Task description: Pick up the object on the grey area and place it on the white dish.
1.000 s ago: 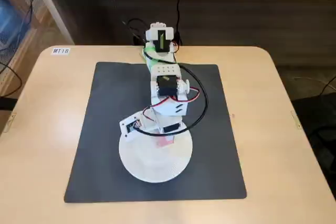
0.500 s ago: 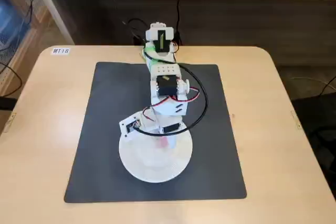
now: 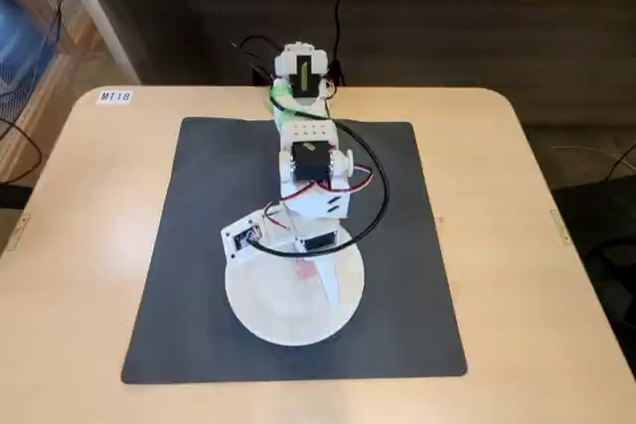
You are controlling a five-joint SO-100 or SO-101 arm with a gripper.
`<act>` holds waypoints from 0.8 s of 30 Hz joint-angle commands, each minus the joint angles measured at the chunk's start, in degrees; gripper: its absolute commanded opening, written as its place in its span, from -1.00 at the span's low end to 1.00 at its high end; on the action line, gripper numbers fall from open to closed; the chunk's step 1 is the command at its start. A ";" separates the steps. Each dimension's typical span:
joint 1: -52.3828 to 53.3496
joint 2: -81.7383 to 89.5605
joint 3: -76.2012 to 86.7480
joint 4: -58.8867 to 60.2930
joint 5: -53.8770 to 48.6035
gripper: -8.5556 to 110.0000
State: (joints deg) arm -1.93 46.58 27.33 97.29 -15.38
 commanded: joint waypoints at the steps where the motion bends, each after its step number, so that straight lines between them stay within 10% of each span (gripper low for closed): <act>1: 0.44 7.65 1.14 -0.09 -0.53 0.04; 12: 2.29 25.31 17.05 -0.09 -0.09 0.04; 24: 2.11 45.35 21.45 -0.35 8.26 -0.65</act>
State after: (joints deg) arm -0.09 85.61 48.34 97.29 -9.23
